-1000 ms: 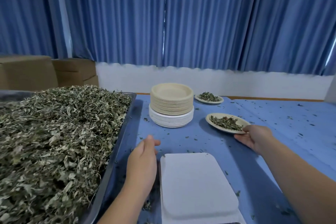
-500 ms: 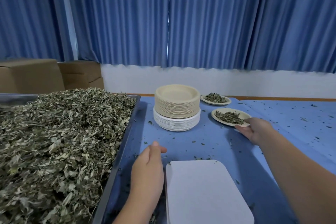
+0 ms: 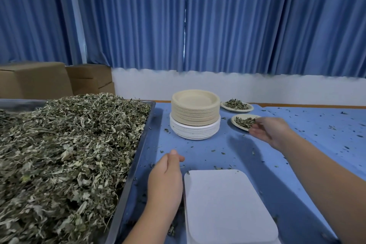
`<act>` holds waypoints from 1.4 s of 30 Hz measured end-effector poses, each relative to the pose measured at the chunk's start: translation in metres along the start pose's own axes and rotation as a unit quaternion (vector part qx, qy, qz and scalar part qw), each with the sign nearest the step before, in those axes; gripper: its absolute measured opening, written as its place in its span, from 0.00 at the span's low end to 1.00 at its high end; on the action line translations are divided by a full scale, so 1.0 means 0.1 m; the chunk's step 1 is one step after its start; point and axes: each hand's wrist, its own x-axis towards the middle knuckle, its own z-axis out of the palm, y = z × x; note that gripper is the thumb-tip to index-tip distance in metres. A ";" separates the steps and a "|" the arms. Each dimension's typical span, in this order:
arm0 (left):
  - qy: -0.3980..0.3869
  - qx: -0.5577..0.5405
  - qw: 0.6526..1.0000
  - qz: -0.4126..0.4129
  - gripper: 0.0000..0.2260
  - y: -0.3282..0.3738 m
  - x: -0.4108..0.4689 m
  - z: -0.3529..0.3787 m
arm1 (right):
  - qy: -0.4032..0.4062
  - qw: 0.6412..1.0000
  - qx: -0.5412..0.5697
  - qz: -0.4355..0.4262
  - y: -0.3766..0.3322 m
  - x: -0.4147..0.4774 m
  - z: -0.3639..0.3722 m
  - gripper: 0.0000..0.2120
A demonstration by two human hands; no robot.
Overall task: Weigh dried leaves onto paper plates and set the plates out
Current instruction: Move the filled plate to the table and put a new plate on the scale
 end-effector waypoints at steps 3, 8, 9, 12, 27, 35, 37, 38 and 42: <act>-0.002 0.002 1.000 0.002 0.17 0.00 -0.01 0.00 | -0.016 0.976 -0.142 -0.166 -0.21 -0.22 0.36 0.04; 0.000 -0.005 1.000 0.001 0.17 0.01 0.00 0.00 | -0.136 0.780 -0.426 -0.438 -0.54 -0.51 0.99 0.12; 0.001 -0.005 1.000 0.001 0.17 0.01 0.00 0.00 | -0.164 0.739 -0.494 -0.428 -0.56 -0.51 1.08 0.15; 0.001 -0.010 1.000 -0.005 0.17 -0.01 0.00 0.00 | -0.197 0.660 -0.639 -0.342 -0.53 -0.50 1.23 0.12; -0.006 0.004 1.000 0.003 0.16 -0.08 0.05 0.01 | -0.190 0.785 -0.527 -0.264 -0.68 -0.53 1.24 0.08; -0.018 0.013 1.000 0.013 0.15 -0.03 0.06 0.00 | -0.142 0.794 -0.497 -0.319 -0.75 -0.61 1.23 0.08; -0.021 0.017 1.000 0.015 0.14 -0.03 0.05 -0.01 | -0.132 0.793 -0.498 -0.325 -0.76 -0.63 1.22 0.08; -0.022 0.020 0.999 0.016 0.14 -0.02 0.04 -0.01 | -0.128 0.794 -0.499 -0.323 -0.76 -0.64 1.21 0.09; -0.025 0.027 0.999 0.016 0.14 -0.02 0.01 -0.01 | -0.120 0.792 -0.516 -0.303 -0.71 -0.66 1.21 0.09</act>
